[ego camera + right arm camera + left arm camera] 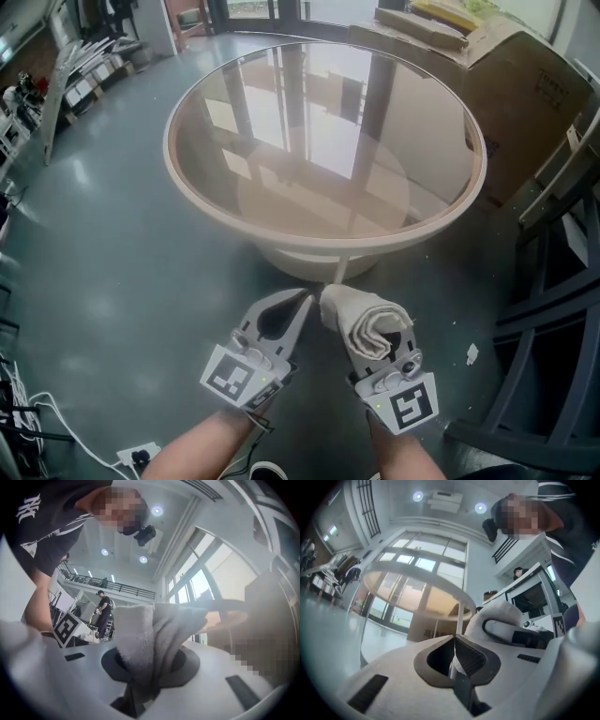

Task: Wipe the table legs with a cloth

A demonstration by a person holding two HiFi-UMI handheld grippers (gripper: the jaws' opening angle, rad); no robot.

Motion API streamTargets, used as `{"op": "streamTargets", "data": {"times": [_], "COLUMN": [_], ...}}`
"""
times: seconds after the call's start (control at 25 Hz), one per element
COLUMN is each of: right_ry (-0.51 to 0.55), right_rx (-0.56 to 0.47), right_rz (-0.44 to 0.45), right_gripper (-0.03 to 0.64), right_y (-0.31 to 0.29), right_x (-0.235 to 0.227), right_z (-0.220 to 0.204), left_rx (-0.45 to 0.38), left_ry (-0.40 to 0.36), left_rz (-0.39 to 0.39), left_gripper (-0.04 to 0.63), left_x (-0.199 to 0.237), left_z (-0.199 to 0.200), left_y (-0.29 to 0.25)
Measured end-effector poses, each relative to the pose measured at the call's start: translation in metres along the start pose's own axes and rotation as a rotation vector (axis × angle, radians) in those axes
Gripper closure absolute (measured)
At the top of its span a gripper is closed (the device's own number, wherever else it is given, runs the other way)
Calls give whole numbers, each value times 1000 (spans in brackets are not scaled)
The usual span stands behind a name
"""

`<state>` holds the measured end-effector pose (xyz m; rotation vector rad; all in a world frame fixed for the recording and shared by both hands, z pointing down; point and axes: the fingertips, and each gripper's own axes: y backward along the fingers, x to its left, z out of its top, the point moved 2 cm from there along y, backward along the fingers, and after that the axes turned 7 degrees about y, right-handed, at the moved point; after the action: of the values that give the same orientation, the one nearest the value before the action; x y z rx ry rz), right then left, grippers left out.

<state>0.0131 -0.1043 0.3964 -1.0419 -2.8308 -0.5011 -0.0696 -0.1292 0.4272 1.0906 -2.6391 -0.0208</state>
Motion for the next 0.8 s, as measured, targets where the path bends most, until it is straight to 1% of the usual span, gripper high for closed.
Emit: {"op": "streamTargets", "data": {"times": [0.08, 0.16, 0.28, 0.36, 0.48, 0.64, 0.8], "right_ry": [20, 22, 25, 29, -19, -64, -91], "right_rx": [-46, -69, -51, -34, -13, 38, 70], "right_rz": [6, 1, -9, -11, -19, -21, -24], "right_gripper": [534, 534, 534, 534, 534, 535, 534], "right_y": [-15, -28, -39, -41, -38, -29, -21], "right_x": [-8, -17, -23, -23, -25, -21, -15], "right_z": [24, 36, 35, 29, 12, -23, -50], "left_rx": [-57, -96, -115, -103, -81, -43, 17], "left_ry": [-38, -91, -149, -168, -174, -134, -106], "left_rz": [-14, -35, -60, -65, -59, -22, 3], "left_gripper": [588, 588, 588, 588, 588, 588, 588], "left_x": [-9, -20, -36, -43, -42, -25, -11], "left_z": [36, 61, 75, 73, 61, 35, 5], "left_y": [-7, -12, -16, -18, -20, -17, -12]}}
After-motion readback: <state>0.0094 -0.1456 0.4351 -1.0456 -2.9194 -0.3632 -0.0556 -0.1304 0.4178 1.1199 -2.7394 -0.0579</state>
